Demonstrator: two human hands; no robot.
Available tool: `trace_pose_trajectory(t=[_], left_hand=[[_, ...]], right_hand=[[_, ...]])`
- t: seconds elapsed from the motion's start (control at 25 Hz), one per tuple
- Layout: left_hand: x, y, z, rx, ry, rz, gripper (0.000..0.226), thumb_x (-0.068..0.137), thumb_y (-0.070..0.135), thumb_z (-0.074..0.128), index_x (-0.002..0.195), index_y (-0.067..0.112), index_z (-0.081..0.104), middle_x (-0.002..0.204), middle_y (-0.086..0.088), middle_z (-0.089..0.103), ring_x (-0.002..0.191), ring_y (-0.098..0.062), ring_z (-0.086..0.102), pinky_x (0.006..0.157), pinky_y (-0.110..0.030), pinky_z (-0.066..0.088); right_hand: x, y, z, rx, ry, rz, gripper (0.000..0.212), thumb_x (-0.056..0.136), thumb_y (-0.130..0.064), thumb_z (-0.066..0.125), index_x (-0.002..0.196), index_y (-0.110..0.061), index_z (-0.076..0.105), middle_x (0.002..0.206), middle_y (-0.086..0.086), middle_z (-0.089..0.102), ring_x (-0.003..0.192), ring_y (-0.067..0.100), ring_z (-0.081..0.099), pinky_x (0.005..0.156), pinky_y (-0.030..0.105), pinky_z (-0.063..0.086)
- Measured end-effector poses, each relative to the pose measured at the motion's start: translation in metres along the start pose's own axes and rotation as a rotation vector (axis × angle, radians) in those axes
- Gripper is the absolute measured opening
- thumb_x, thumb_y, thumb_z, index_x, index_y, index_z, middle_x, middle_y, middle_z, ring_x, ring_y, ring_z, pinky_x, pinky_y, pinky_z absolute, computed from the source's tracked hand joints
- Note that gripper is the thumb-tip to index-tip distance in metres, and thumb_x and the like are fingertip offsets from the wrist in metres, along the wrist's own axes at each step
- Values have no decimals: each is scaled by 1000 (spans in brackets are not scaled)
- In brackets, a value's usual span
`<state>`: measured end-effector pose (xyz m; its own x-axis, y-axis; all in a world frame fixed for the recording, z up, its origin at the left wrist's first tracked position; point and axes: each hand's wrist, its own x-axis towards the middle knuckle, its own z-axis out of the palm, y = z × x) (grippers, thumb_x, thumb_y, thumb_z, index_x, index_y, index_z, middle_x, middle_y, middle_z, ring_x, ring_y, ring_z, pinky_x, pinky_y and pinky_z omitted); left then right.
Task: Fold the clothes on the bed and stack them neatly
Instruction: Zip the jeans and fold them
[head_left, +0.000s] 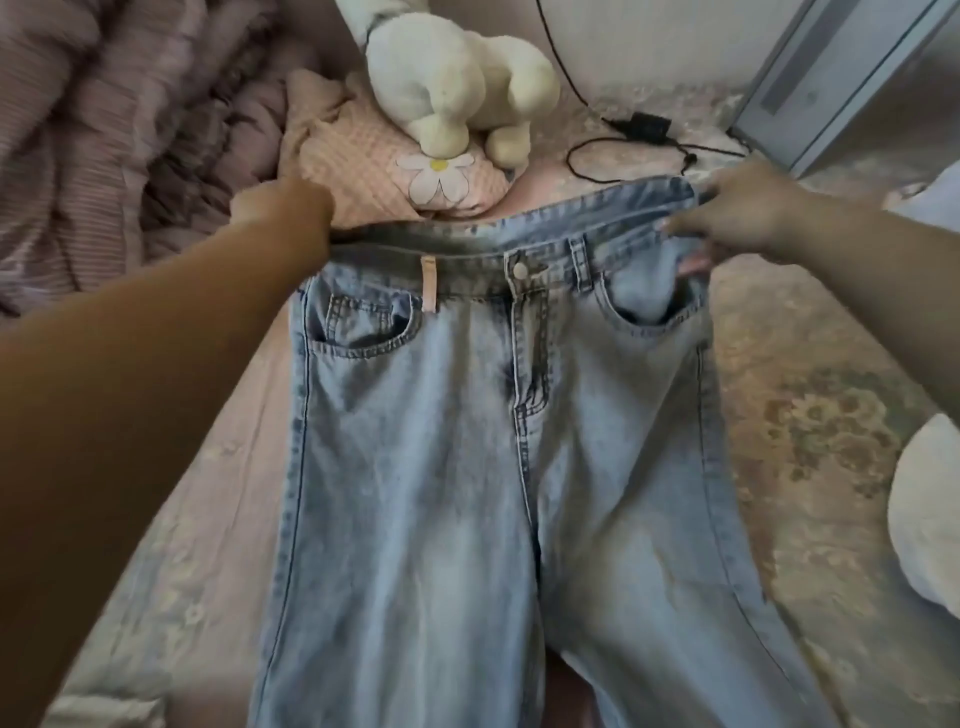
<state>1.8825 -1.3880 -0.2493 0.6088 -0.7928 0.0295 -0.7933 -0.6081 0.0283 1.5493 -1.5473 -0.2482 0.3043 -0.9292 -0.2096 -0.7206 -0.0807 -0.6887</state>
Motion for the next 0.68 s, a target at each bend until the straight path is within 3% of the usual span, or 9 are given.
trace_pose_trajectory(t=[0.04,0.12,0.2,0.24,0.32,0.44,0.52,0.68], left_hand=[[10,5,10,-9,43,-50,38,94,4,60,132,-1,57,132,-30,55,124,-47,54,102,-54,47],[11,26,46,18,112,-59,50,103,12,46,148,-7,35,152,-35,34,143,-46,34,116,-54,33],[-21,46,108,-62,136,-111,62,104,16,33,158,0,8,164,-29,3,154,-41,6,122,-59,19],[-49,51,142,-130,83,-146,67,105,22,32,160,6,-4,166,-24,-8,155,-38,-4,121,-65,13],[-104,54,209,-107,-39,-21,73,106,49,27,159,24,-17,165,-10,-25,153,-36,-20,115,-75,3],[-140,37,286,-59,-284,147,76,92,78,15,153,47,-18,161,5,-35,148,-33,-33,106,-83,-10],[-140,27,315,-67,-297,152,75,89,82,12,152,52,-16,162,7,-32,148,-34,-32,102,-85,-12],[-134,20,339,12,-163,151,71,91,80,12,153,54,-11,168,6,-19,152,-36,-21,100,-86,-11]], right_hand=[[8,-3,19,41,91,-52,33,93,-9,72,121,4,58,122,28,64,102,37,69,81,37,57],[14,-3,67,63,112,-189,70,96,-12,69,153,-7,30,163,20,26,146,30,37,111,34,41],[10,20,117,-55,-19,-225,90,101,-17,61,162,-22,-4,169,8,-14,155,25,14,123,41,25],[7,40,140,-200,-56,-221,86,104,-21,55,162,-27,-8,168,4,-22,156,27,11,123,50,21],[-4,87,178,-448,-135,-154,74,108,-34,42,160,-34,-11,165,0,-29,157,30,-6,121,66,6],[-21,154,223,-577,-323,38,70,102,-66,23,153,-47,-21,158,-2,-42,150,34,-30,112,76,-9],[-23,188,244,-610,-376,60,74,93,-80,16,149,-53,-24,157,-5,-43,147,33,-36,107,80,-13],[-18,217,260,-658,-245,-18,74,86,-87,11,148,-60,-19,164,-9,-30,151,33,-29,102,83,-15]])
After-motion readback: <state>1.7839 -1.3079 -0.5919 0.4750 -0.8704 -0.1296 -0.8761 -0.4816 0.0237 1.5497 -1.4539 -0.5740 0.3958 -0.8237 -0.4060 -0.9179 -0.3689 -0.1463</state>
